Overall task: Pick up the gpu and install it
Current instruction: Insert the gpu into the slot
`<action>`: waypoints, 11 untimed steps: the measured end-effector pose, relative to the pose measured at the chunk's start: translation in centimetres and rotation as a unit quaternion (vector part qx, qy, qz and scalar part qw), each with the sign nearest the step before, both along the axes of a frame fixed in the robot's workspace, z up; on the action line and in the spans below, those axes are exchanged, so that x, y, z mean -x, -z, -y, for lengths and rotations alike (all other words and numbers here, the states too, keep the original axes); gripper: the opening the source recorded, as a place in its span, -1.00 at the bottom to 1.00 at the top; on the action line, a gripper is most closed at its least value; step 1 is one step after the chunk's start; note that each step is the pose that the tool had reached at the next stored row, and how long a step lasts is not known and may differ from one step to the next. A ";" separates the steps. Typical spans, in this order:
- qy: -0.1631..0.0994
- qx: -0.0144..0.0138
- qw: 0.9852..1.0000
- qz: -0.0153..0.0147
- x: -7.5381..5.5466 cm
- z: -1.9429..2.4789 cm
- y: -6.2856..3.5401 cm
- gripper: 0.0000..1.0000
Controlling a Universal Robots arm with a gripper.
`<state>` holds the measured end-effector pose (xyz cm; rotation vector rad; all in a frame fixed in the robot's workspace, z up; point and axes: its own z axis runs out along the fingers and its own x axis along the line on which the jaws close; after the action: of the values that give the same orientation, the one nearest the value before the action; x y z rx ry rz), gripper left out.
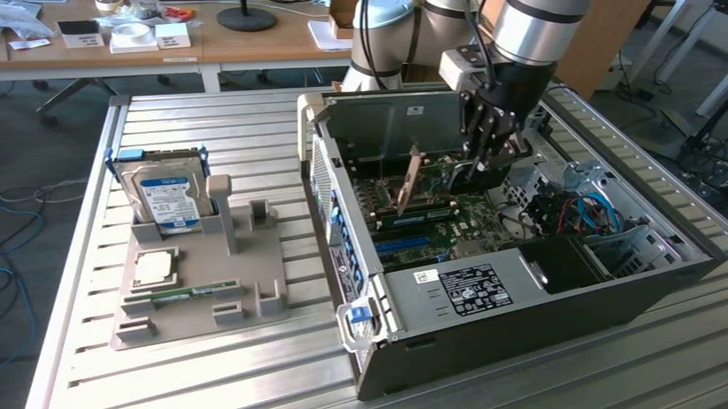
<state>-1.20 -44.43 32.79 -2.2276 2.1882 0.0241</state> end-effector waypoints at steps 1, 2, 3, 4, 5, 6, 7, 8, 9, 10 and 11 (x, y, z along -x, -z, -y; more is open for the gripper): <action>0.000 0.000 1.000 0.000 0.0 -0.01 0.02 -0.47; 0.000 0.000 1.000 0.000 0.0 -0.01 0.05 -0.47; 0.000 0.000 1.000 0.000 0.1 -0.01 0.08 -0.47; 0.000 0.000 1.000 0.000 0.1 -0.02 0.12 -0.47; 0.000 0.000 1.000 0.000 0.1 -0.02 0.15 -0.47; 0.000 0.000 1.000 0.000 0.1 -0.01 0.15 -0.47; 0.000 0.000 1.000 0.000 0.1 -0.01 0.15 -0.47; 0.000 0.000 1.000 0.000 0.1 -0.02 0.20 -0.47; 0.000 0.000 1.000 0.000 0.1 -0.02 0.22 -0.47; 0.000 0.000 1.000 0.000 0.1 -0.02 0.22 -0.47; 0.000 0.000 1.000 0.000 0.1 -0.02 0.22 -0.47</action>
<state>-1.28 -44.41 32.57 -2.2275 2.1879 0.0236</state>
